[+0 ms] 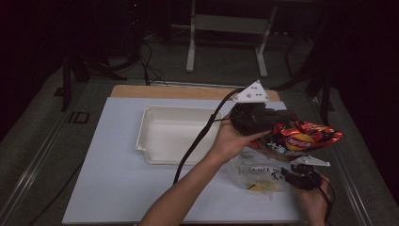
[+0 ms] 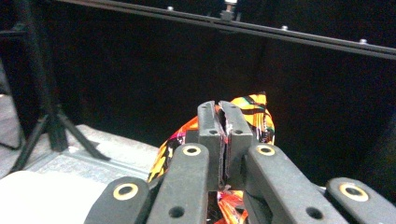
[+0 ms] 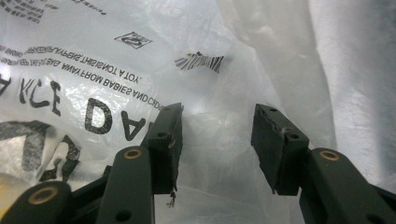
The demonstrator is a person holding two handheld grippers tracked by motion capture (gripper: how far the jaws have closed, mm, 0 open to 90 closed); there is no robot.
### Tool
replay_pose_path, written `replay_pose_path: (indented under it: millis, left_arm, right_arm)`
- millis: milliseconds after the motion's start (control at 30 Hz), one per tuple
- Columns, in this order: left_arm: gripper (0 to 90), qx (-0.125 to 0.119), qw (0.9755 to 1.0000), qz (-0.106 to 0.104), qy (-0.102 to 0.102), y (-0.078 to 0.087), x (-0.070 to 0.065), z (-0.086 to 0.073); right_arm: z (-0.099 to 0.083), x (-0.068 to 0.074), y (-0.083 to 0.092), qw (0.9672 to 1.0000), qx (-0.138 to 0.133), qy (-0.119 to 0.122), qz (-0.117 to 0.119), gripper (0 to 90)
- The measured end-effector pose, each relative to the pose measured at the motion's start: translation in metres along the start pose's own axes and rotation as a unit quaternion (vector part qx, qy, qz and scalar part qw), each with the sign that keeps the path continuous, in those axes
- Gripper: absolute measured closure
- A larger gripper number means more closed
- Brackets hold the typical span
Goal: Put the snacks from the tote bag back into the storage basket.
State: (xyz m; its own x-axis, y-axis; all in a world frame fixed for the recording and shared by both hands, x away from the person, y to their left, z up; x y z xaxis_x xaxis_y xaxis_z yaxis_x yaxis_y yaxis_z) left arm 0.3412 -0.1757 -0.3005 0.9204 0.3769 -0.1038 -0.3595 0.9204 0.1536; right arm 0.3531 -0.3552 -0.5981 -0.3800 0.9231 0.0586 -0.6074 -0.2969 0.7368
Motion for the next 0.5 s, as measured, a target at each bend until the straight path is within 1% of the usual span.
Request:
replay_pose_path:
  millis: [33, 67, 100, 133, 200, 233, 267, 300, 333, 367, 400, 433, 467, 500]
  left_arm:
    - [89.1, -0.001, 1.0, 0.005, 0.008, 0.001, 0.008, -0.002]
    - [89.1, -0.001, 1.0, 0.005, 0.008, 0.001, 0.008, -0.002]
    - [89.1, 0.0, 0.9999, 0.01, 0.012, 0.002, 0.012, -0.004]
    - [89.1, 0.0, 0.9999, 0.01, 0.012, 0.002, 0.012, -0.004]
    - [89.1, 0.005, 0.9996, 0.018, 0.02, 0.001, 0.022, -0.012]
    - [89.1, 0.005, 0.9996, 0.018, 0.02, 0.001, 0.022, -0.012]
    - [89.1, 0.008, 0.9994, 0.019, 0.028, 0.0, 0.026, -0.018]
    - [89.1, 0.008, 0.9994, 0.019, 0.028, 0.0, 0.026, -0.018]
    - [89.1, 0.015, 0.999, 0.022, 0.035, -0.002, 0.03, -0.027]
    - [89.1, 0.015, 0.999, 0.022, 0.035, -0.002, 0.03, -0.027]
    - [89.1, 0.022, 0.9986, 0.024, 0.042, -0.005, 0.034, -0.038]
    - [89.1, 0.022, 0.9986, 0.024, 0.042, -0.005, 0.034, -0.038]
    - [89.1, 0.031, 0.9979, 0.026, 0.052, -0.007, 0.039, -0.049]
    - [89.1, 0.031, 0.9979, 0.026, 0.052, -0.007, 0.039, -0.049]
  right_arm:
    - [0.0, 0.0, 0.0, 1.0, 0.0, 0.0, 0.0, 53.0]
    - [0.0, 0.0, 0.0, 1.0, 0.0, 0.0, 0.0, 53.0]
    - [0.0, 0.0, 0.0, 1.0, 0.0, 0.0, 0.0, 53.0]
    - [0.0, 0.0, 0.0, 1.0, 0.0, 0.0, 0.0, 53.0]
    - [0.0, 0.0, 0.0, 1.0, -0.001, 0.0, -0.001, 53.0]
    - [0.0, 0.0, 0.0, 1.0, -0.001, 0.0, -0.001, 53.0]
    - [0.0, 0.0, 0.0, 1.0, 0.0, -0.001, -0.001, 52.9]
    - [0.0, 0.0, 0.0, 1.0, 0.0, -0.001, -0.001, 52.9]
    - [0.0, 0.0, 0.0, 1.0, 0.0, 0.0, -0.002, 52.9]
    - [0.0, 0.0, 0.0, 1.0, 0.0, 0.0, -0.002, 52.9]
    - [0.0, 0.0, 0.0, 1.0, 0.0, 0.001, -0.001, 52.8]
    - [0.0, 0.0, 0.0, 1.0, 0.0, 0.001, -0.001, 52.8]
    - [0.0, -0.001, 0.0, 1.0, 0.0, 0.001, -0.002, 52.8]
    - [0.0, -0.001, 0.0, 1.0, 0.0, 0.001, -0.002, 52.8]
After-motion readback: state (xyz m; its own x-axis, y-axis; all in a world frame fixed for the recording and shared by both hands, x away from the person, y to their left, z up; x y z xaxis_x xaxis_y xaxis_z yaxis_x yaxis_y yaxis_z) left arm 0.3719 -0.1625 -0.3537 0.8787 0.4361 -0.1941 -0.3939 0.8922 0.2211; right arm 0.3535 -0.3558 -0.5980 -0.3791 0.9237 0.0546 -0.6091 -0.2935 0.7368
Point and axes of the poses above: each handheld gripper's, and its own axes: y roughly backward along the jaws, z roughly out of its top, x roughly to its left, the point moved 10 cm from there along -y, roughly forward along the jaws, and after that the axes turned 8 degrees about z, right-handed, at the moved point
